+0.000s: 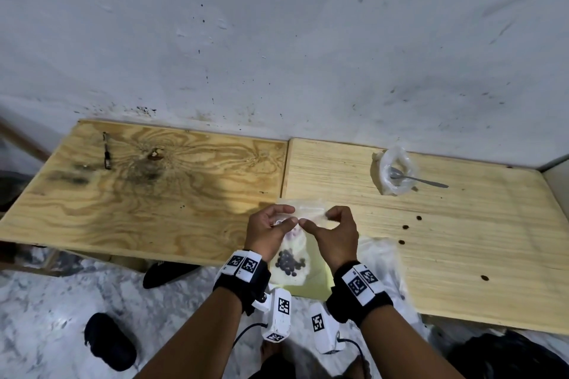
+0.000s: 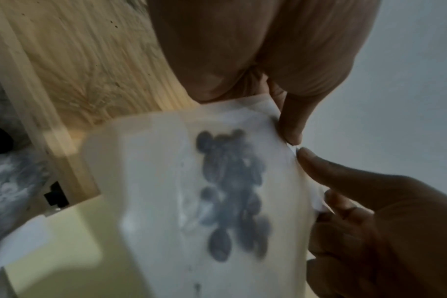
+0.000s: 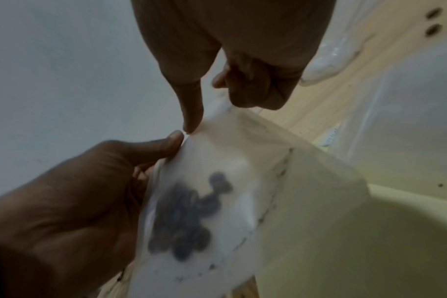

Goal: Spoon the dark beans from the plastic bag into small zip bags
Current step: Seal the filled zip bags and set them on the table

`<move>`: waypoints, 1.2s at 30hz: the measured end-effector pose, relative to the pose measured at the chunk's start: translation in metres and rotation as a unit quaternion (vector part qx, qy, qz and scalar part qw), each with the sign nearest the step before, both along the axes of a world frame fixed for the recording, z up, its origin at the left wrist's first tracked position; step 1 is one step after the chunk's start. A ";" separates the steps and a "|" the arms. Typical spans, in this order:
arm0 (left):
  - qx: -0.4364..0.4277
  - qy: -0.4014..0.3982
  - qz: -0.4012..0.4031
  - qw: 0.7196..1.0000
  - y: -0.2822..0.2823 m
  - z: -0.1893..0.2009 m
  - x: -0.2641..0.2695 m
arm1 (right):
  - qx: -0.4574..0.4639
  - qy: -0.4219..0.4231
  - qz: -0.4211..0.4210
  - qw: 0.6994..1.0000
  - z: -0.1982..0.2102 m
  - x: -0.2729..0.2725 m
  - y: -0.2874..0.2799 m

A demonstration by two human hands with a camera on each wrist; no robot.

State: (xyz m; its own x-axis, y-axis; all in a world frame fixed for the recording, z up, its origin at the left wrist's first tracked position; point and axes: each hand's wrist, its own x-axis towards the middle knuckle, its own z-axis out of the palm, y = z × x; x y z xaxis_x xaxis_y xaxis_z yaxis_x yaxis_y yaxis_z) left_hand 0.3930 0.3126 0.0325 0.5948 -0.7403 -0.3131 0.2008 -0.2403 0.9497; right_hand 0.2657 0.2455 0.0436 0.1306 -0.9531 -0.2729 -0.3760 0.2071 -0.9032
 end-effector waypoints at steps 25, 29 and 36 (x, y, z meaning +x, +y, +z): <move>0.028 0.049 -0.040 0.998 -0.040 0.016 -0.063 | 0.028 -0.070 0.065 0.995 0.000 -0.112 -0.030; 0.031 0.091 -0.078 0.992 -0.082 0.021 -0.137 | 0.066 -0.044 0.080 0.994 0.000 -0.199 -0.055; 0.081 0.081 -0.162 0.980 -0.151 0.000 -0.304 | 0.014 0.054 -0.014 0.998 -0.018 -0.359 -0.129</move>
State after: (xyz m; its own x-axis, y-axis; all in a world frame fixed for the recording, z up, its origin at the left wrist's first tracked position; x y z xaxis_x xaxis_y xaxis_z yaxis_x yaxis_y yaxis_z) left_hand 0.0887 0.1617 0.0324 0.2690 -0.8151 -0.5131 0.2336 -0.4616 0.8558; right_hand -0.0936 0.1164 0.0257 0.0736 -0.9478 -0.3104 -0.4640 0.2430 -0.8519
